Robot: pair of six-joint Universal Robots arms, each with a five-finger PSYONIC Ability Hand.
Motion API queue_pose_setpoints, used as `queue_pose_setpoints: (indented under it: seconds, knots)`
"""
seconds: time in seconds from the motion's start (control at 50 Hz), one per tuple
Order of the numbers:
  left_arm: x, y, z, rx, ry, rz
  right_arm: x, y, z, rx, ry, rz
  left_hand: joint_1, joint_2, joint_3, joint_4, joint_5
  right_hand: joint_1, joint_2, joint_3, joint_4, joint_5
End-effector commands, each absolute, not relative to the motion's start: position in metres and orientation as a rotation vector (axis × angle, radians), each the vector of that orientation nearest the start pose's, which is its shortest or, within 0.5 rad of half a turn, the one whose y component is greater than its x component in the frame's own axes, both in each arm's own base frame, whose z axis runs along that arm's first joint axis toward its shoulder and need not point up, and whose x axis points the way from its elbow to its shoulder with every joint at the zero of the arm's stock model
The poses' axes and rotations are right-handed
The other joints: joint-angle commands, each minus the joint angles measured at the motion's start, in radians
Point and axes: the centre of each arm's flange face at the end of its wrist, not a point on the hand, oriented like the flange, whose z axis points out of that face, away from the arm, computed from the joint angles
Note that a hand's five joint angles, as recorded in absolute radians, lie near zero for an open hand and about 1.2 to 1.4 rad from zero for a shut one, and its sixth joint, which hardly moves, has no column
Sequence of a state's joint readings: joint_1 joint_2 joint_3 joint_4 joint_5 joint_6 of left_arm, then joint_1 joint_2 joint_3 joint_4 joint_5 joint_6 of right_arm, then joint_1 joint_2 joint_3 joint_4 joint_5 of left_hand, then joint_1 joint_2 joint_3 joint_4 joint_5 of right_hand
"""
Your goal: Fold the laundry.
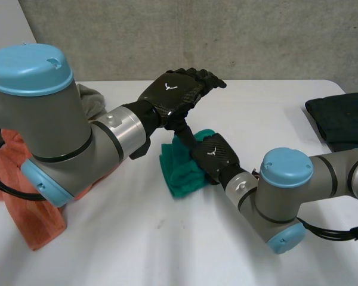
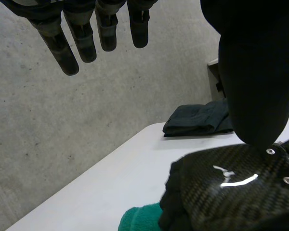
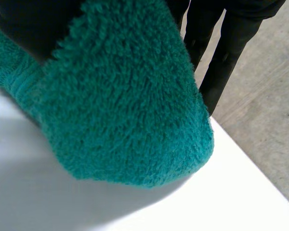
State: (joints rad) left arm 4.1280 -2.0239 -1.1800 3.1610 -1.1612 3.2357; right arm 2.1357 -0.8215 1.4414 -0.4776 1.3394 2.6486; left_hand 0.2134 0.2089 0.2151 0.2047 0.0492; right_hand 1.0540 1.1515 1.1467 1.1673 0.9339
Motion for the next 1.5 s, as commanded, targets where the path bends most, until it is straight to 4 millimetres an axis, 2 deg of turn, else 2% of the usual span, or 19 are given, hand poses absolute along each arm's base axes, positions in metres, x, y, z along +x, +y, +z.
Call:
queue_pose_setpoints:
  seconds: [0.02, 0.2, 0.28, 0.4, 0.52, 0.54, 0.6, 0.62, 0.7, 0.84, 0.94, 0.98, 1.0, 1.22, 1.3, 1.38, 1.44, 1.46, 1.5]
  knots:
    - [-0.36, -0.241, 0.271, -0.971, -1.635, 1.654, 0.353, -0.296, 0.141, -1.221, 1.729, -2.035, 0.0, 0.005, -0.002, 0.009, -0.01, 0.342, 0.245, 0.25, 0.229, 0.288]
    - [-0.356, -0.245, 0.29, -0.931, -1.613, 1.739, 0.317, -0.371, 0.215, -0.948, 1.627, -2.302, 0.003, 0.008, 0.001, 0.012, -0.007, 0.342, 0.245, 0.25, 0.229, 0.288]
    - [-0.356, -0.243, 0.303, -0.921, -1.569, 1.784, 0.277, -0.417, 0.249, -0.794, 1.577, -2.464, 0.003, 0.008, 0.001, 0.012, -0.007, 0.342, 0.245, 0.25, 0.229, 0.288]
    - [-0.359, -0.241, 0.305, -0.924, -1.54, 1.795, 0.183, -0.484, 0.284, -0.635, 1.496, -2.703, 0.003, 0.008, 0.001, 0.012, -0.007, 0.342, 0.245, 0.25, 0.229, 0.288]
    - [-0.36, -0.239, 0.303, -0.928, -1.543, 1.787, 0.106, -0.53, 0.26, -0.619, 1.497, -2.692, 0.003, 0.008, 0.001, 0.012, -0.007, 0.342, 0.245, 0.25, 0.229, 0.288]
    - [-0.36, -0.239, 0.303, -0.929, -1.542, 1.786, 0.087, -0.541, 0.243, -0.625, 1.518, -2.656, 0.003, 0.008, 0.001, 0.012, -0.007, 0.342, 0.245, 0.25, 0.229, 0.288]
    - [-0.363, -0.235, 0.302, -0.939, -1.537, 1.774, 0.063, -0.554, 0.211, -0.668, 1.557, -2.589, 0.003, 0.008, 0.001, 0.012, -0.007, 0.342, 0.245, 0.25, 0.229, 0.288]
    - [-0.363, -0.235, 0.3, -0.941, -1.541, 1.769, 0.052, -0.559, 0.188, -0.704, 1.582, -2.54, 0.003, 0.008, 0.001, 0.012, -0.007, 0.342, 0.245, 0.25, 0.229, 0.288]
    - [-0.364, -0.236, 0.295, -0.943, -1.552, 1.758, 0.024, -0.564, 0.141, -0.761, 1.62, -2.486, 0.006, 0.01, 0.004, 0.015, -0.004, 0.342, 0.245, 0.25, 0.229, 0.288]
    - [-0.366, -0.237, 0.285, -0.947, -1.575, 1.734, -0.024, -0.56, 0.104, -0.705, 1.71, -2.512, 0.006, 0.01, 0.004, 0.015, -0.004, 0.342, 0.245, 0.25, 0.229, 0.288]
    - [-0.367, -0.236, 0.284, -0.949, -1.579, 1.729, -0.037, -0.552, 0.097, -0.698, 1.754, -2.472, 0.006, 0.01, 0.004, 0.015, -0.004, 0.342, 0.245, 0.25, 0.229, 0.288]
    - [-0.367, -0.235, 0.284, -0.95, -1.576, 1.729, -0.035, -0.549, 0.099, -0.697, 1.763, -2.457, 0.006, 0.01, 0.004, 0.015, -0.004, -0.31, -0.408, -0.403, -0.424, -0.365]
    - [-0.368, -0.235, 0.284, -0.95, -1.575, 1.728, -0.033, -0.546, 0.105, -0.691, 1.771, -2.446, 0.006, 0.01, 0.004, 0.015, -0.004, -0.879, -0.977, -0.972, -0.993, -0.934]
    - [-0.372, -0.224, 0.288, -0.963, -1.551, 1.716, -0.056, -0.509, 0.173, -0.563, 2.009, -2.381, 0.006, 0.01, 0.004, 0.015, -0.004, -0.879, -0.977, -0.972, -0.993, -0.934]
    - [-0.373, -0.218, 0.295, -0.968, -1.527, 1.724, -0.069, -0.495, 0.213, -0.581, 2.25, -2.514, 0.006, 0.01, 0.004, 0.015, -0.004, -0.879, -0.977, -0.972, -0.993, -0.934]
    - [-0.369, -0.213, 0.315, -0.953, -1.476, 1.773, -0.073, -0.485, 0.27, -0.744, 2.44, -2.815, 0.006, 0.01, 0.004, 0.015, -0.004, -0.879, -0.977, -0.972, -0.993, -0.934]
    - [-0.363, -0.21, 0.337, -0.926, -1.429, 1.832, -0.044, -0.487, 0.292, -0.844, 2.317, -2.946, 0.006, 0.01, 0.004, 0.015, -0.004, -0.879, -0.977, -0.972, -0.993, -0.934]
    - [-0.36, -0.211, 0.342, -0.913, -1.426, 1.85, -0.005, -0.488, 0.304, -0.888, 2.134, -3.004, 0.006, 0.01, 0.004, 0.015, -0.004, -0.879, -0.977, -0.972, -0.993, -0.934]
    - [-0.351, -0.214, 0.359, -0.85, -1.424, 1.933, 0.032, -0.486, 0.311, -0.904, 1.966, -3.026, 0.015, 0.019, 0.013, 0.023, 0.004, -0.879, -0.977, -0.972, -0.993, -0.934]
